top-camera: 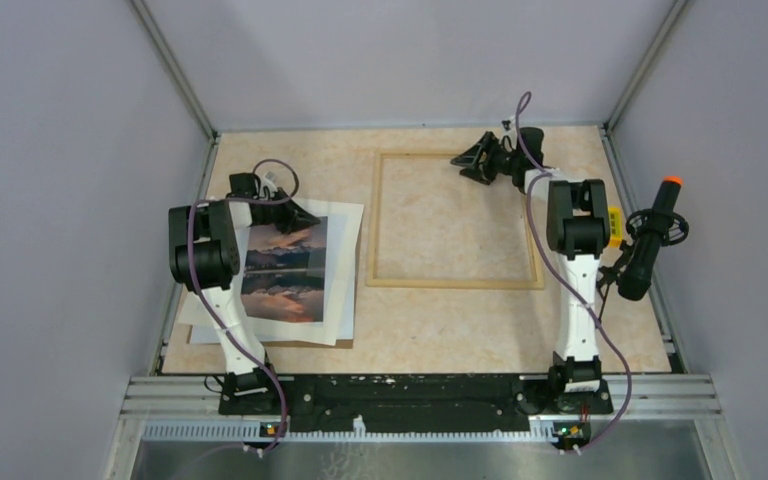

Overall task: Put the photo into the frame
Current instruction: Pick up the photo frame item from the photo frame.

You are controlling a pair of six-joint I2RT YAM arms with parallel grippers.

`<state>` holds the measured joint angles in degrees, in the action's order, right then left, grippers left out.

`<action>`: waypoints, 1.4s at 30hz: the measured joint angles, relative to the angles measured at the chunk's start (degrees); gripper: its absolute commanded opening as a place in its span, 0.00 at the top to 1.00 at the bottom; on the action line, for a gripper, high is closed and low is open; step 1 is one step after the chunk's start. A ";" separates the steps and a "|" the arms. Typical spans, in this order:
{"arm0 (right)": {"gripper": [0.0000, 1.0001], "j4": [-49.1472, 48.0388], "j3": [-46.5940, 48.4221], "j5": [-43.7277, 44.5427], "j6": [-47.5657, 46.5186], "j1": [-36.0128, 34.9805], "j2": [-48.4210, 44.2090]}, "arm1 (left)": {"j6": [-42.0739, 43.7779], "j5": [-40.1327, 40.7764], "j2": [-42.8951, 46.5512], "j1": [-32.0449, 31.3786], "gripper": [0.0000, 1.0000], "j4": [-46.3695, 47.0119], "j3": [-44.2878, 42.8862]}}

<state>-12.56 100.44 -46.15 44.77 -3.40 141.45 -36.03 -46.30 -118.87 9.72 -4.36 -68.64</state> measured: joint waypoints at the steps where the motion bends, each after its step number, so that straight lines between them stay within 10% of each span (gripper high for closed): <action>1: 0.37 -0.94 0.20 -0.59 0.61 0.15 0.50 | 0.00 0.00 0.00 0.00 1.00 0.00 0.00; 20: 0.36 11.82 11.39 9.51 -6.91 -1.51 2.78 | 0.39 4.83 2.51 0.35 1.00 -1.70 -0.04; 42: 0.40 3.69 14.23 6.97 1.51 -6.08 7.26 | 0.33 7.87 4.15 4.68 1.00 -1.88 0.22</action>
<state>-8.86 114.67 -39.18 46.28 -9.47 148.70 -35.70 -38.44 -114.72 14.39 -6.24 -68.42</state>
